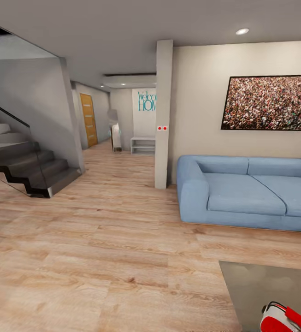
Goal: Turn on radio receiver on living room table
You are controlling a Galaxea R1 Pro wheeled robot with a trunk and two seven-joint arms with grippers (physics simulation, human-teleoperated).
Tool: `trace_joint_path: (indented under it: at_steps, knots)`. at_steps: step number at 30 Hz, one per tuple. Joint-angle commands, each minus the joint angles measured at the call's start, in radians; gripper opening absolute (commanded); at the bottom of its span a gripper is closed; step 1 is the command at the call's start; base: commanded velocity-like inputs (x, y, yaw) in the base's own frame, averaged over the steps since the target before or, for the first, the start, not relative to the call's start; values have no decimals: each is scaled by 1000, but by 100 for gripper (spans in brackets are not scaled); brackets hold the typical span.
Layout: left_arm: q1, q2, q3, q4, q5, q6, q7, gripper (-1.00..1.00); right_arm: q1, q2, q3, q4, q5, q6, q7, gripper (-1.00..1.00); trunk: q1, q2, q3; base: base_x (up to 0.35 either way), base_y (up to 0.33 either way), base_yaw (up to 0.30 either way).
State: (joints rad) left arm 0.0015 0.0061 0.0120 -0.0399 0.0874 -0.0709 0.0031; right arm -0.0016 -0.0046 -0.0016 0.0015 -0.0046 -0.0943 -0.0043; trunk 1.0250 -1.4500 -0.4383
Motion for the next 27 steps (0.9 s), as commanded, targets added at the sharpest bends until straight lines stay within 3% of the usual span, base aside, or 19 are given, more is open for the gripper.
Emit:
trace_joint_path:
  at_steps: [1,27]
  knots:
    - [0,0,0,0,0,0,0,100,0,0,-1,0,0,0,0,100,0,0,0,22,0,-204]
    - [0,2,-3,0,2,10,-2,100,0,0,0,0,4,1,0,100,0,0,1,296,0,-15]
